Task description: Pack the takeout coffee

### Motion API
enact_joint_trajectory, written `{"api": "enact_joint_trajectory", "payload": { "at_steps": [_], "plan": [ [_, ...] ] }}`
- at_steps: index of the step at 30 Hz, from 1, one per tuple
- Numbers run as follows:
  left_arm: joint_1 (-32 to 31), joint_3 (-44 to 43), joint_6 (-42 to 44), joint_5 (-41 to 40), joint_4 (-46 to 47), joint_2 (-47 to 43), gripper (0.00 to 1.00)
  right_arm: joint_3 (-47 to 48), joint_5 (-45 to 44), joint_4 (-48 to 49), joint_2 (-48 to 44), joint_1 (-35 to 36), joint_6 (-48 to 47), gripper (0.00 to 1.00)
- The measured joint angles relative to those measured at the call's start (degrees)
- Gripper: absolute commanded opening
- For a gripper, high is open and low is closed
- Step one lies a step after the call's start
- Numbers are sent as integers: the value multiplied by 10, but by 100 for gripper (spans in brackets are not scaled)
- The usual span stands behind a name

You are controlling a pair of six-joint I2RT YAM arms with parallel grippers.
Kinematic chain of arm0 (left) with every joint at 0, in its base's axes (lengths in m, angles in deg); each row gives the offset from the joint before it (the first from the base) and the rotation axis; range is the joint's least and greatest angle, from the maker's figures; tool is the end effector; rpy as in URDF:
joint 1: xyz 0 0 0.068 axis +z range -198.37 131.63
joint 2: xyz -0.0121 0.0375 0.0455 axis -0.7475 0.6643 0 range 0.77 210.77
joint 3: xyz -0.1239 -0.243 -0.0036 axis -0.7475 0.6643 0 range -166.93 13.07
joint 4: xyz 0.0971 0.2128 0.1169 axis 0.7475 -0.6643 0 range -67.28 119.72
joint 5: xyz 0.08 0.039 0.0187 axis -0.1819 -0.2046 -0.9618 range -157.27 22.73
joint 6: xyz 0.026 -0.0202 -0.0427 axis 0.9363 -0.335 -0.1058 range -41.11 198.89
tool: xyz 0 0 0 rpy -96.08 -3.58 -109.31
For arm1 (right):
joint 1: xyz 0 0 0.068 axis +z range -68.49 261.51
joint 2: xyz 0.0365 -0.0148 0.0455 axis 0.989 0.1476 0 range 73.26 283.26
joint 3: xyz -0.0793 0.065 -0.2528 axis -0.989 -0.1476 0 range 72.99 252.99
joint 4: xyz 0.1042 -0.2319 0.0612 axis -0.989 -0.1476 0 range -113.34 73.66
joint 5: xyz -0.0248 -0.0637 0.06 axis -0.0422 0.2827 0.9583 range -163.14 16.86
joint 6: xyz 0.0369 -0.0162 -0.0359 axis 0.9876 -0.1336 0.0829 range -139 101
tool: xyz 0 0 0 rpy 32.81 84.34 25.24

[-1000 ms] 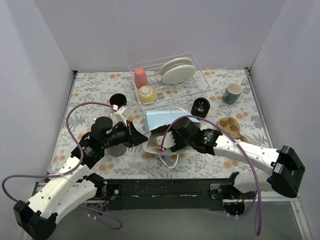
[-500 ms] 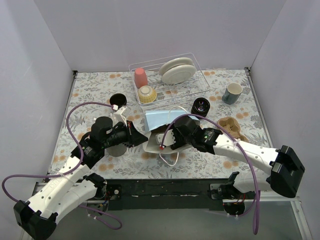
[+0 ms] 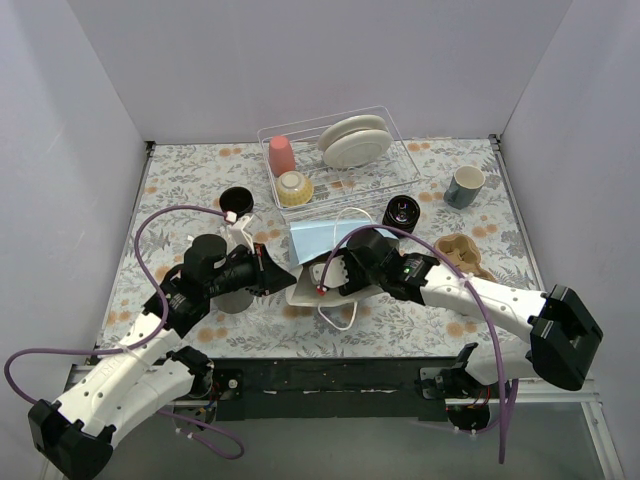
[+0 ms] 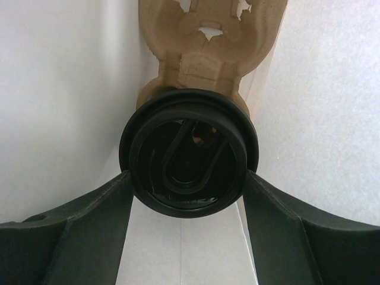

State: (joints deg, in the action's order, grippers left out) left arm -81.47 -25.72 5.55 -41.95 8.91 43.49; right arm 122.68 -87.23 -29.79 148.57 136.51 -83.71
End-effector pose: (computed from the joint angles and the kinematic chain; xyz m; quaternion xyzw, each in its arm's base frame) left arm 0.1350 -0.1062 0.2912 -0.1717 0.8122 -0.5319 0.1671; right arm 0.1701 0.2279 0.2486 -0.7484 0.4956 -0.1464 0.4158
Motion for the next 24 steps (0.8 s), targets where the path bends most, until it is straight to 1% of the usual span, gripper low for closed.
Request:
{"api": "enact_joint_trajectory", "payload": {
  "at_steps": [4,6,15,20,22,24],
  "plan": [
    [0,0,-2,0,2,2,0,-3,7,5,0,-5,0,55],
    [0,0,-2,0,2,3,0,-7,10,11,0,-8,0,58],
    [0,0,-2,0,5,16,0,-14,12,31,2,-14,-3,59],
    [0,-2,-2,0,5,27,0,-29,6,55,2,-14,-8,70],
    [0,-6,-2,0,5,33,0,-32,3,61,1,-14,-9,72],
    [0,-8,-4,0,5,36,0,-32,3,61,1,-14,-10,82]
  ]
}}
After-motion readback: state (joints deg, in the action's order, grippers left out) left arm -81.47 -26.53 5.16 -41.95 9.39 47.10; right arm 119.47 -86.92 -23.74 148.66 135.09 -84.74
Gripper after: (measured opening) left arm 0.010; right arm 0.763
